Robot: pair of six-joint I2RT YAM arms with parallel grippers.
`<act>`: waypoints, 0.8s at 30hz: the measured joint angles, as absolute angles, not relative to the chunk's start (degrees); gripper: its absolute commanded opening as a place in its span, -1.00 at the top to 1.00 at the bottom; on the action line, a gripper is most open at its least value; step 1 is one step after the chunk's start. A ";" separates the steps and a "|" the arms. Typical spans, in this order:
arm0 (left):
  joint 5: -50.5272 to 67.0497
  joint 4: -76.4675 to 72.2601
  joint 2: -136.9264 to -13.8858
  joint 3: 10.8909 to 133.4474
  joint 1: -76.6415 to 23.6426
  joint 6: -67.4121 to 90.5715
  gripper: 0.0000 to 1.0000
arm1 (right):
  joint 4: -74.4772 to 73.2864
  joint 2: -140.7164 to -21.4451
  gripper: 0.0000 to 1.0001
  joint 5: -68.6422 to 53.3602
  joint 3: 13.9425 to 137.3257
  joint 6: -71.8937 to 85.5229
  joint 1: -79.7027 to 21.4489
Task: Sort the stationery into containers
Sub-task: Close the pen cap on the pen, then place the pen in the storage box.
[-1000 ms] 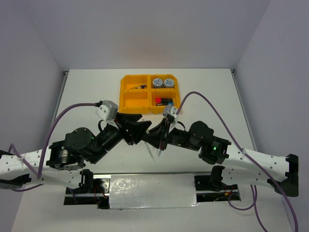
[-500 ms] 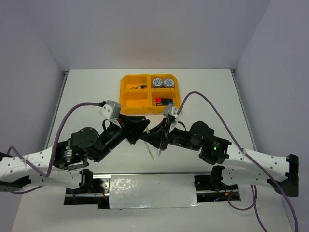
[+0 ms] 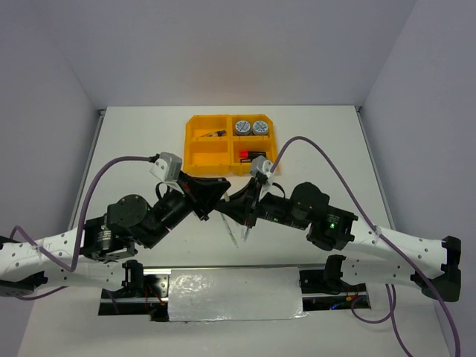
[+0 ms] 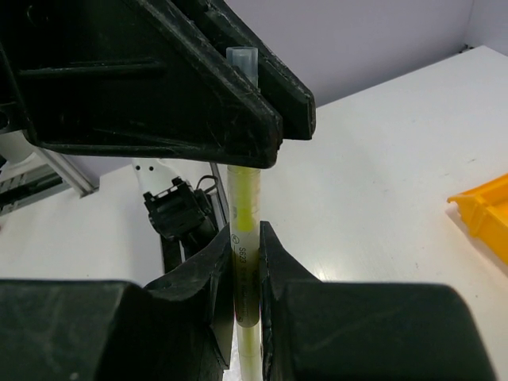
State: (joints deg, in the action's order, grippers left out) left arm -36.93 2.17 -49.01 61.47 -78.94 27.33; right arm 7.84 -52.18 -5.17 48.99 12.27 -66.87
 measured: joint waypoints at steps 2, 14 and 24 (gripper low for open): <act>-36.99 1.67 -49.19 61.23 -78.74 27.46 1.00 | 6.20 -53.15 1.00 -4.73 50.78 11.79 -66.85; -42.74 -13.76 -47.57 48.84 -75.18 35.11 1.00 | -14.72 -61.69 1.00 -19.86 64.34 12.23 -55.64; -53.23 20.69 -50.70 67.83 -76.73 40.95 -0.97 | 3.03 -62.19 1.00 -26.33 53.25 9.06 -52.77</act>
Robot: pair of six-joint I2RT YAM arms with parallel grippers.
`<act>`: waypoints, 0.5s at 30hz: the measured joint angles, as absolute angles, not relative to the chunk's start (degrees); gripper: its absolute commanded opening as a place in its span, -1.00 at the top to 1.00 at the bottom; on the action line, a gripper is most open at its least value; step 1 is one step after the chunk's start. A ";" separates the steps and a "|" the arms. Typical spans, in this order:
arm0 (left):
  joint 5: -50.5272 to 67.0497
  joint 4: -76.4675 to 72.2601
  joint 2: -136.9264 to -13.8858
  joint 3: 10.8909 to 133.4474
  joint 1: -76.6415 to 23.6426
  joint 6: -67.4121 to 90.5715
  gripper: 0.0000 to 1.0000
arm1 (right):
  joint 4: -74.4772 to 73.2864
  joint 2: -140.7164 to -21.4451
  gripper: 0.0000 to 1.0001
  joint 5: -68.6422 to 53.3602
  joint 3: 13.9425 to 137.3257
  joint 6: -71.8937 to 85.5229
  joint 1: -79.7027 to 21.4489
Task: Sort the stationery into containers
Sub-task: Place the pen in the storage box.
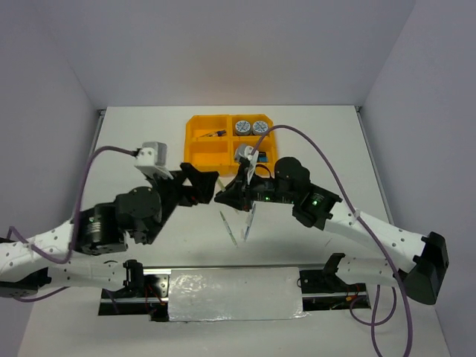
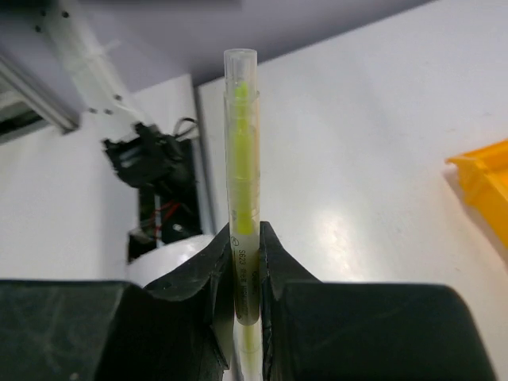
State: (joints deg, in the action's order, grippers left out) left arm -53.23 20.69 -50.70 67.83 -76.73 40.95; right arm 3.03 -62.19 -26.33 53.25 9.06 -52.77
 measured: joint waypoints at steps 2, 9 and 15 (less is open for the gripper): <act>-58.57 29.69 -51.68 75.16 -76.09 43.99 -0.99 | 3.42 -64.31 1.00 -25.80 52.95 7.51 -51.48; -72.01 45.56 -42.13 84.44 -75.42 51.09 -0.99 | -7.44 -85.52 1.00 -24.25 69.63 -0.08 -44.05; -69.76 50.63 -30.00 66.81 -75.20 50.02 -0.99 | -25.45 -108.53 1.00 -20.34 102.04 -11.57 -41.23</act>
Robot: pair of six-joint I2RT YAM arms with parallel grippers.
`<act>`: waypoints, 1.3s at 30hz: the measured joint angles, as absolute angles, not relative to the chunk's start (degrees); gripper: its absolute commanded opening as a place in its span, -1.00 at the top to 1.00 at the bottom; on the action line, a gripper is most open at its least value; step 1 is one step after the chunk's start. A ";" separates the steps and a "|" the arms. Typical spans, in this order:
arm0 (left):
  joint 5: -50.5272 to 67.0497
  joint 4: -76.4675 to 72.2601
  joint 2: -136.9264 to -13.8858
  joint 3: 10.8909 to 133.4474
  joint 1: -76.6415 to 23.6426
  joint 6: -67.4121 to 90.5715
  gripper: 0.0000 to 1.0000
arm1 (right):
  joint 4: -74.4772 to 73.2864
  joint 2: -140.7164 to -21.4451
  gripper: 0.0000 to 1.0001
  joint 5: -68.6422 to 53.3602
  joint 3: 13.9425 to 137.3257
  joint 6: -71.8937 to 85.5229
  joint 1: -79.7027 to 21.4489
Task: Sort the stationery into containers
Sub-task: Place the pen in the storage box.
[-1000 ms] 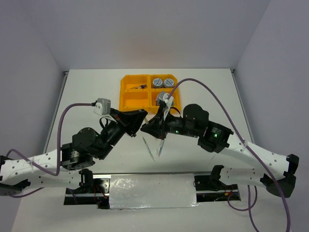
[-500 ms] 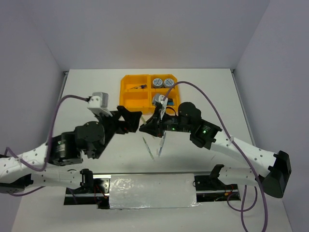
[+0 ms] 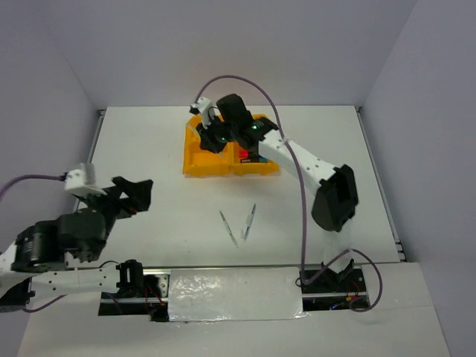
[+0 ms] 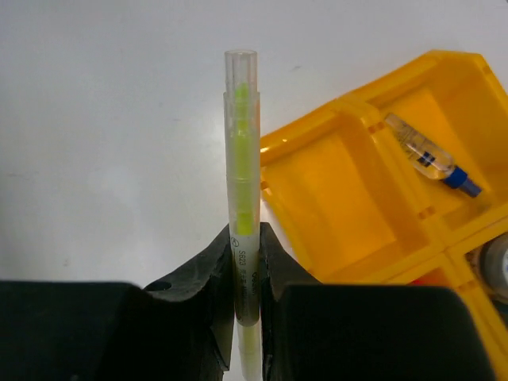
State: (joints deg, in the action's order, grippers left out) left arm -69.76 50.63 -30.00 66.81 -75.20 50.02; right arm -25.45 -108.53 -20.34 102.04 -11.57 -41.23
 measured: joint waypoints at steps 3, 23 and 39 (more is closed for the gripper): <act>-65.93 53.30 -30.00 59.75 -75.24 49.52 -0.99 | -32.45 -118.91 0.99 -17.19 116.99 -16.16 -41.28; -63.29 63.70 -20.64 58.00 -80.05 57.49 -0.99 | -37.89 -133.67 0.64 -12.78 124.14 -26.48 -41.36; -65.34 70.87 -24.93 59.53 -83.64 63.79 -0.99 | -35.62 -133.75 -0.30 -12.01 121.99 -26.17 -40.12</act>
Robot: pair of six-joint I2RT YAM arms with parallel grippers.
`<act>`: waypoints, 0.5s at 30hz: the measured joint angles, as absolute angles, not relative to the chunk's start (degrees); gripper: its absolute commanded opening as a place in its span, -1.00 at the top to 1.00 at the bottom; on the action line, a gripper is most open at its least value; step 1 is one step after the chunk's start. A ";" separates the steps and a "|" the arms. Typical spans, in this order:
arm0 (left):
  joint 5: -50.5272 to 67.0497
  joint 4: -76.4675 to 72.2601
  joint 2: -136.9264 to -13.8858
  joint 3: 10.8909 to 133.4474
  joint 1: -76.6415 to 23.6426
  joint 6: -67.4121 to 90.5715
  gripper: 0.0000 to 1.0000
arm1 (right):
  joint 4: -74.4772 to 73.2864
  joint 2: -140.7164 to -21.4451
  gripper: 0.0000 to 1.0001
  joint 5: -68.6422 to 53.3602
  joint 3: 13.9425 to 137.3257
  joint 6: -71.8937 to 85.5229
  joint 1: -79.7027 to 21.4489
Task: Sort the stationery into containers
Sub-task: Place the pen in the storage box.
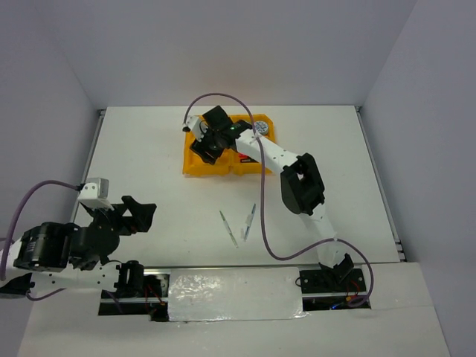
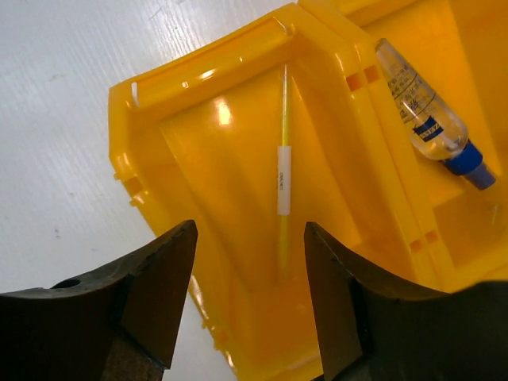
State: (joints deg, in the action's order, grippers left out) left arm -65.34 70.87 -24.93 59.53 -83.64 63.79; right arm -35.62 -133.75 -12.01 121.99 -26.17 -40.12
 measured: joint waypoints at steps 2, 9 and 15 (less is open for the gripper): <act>-65.41 71.33 -25.52 59.53 -83.68 64.79 -0.99 | -34.61 -131.11 -0.51 -11.86 118.50 -24.49 -39.90; -66.24 72.60 -30.35 59.48 -83.72 67.66 -0.99 | -24.71 -103.50 -0.99 -1.87 91.68 -8.03 -39.90; -65.30 63.16 -42.48 53.04 -81.80 69.76 -0.99 | -17.69 -78.59 -0.99 10.79 71.37 10.90 -39.72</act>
State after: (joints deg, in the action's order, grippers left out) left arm -65.30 63.16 -42.48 53.04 -81.80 69.76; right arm -17.69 -78.59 10.79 71.37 10.90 -39.72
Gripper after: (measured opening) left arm 0.993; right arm 0.996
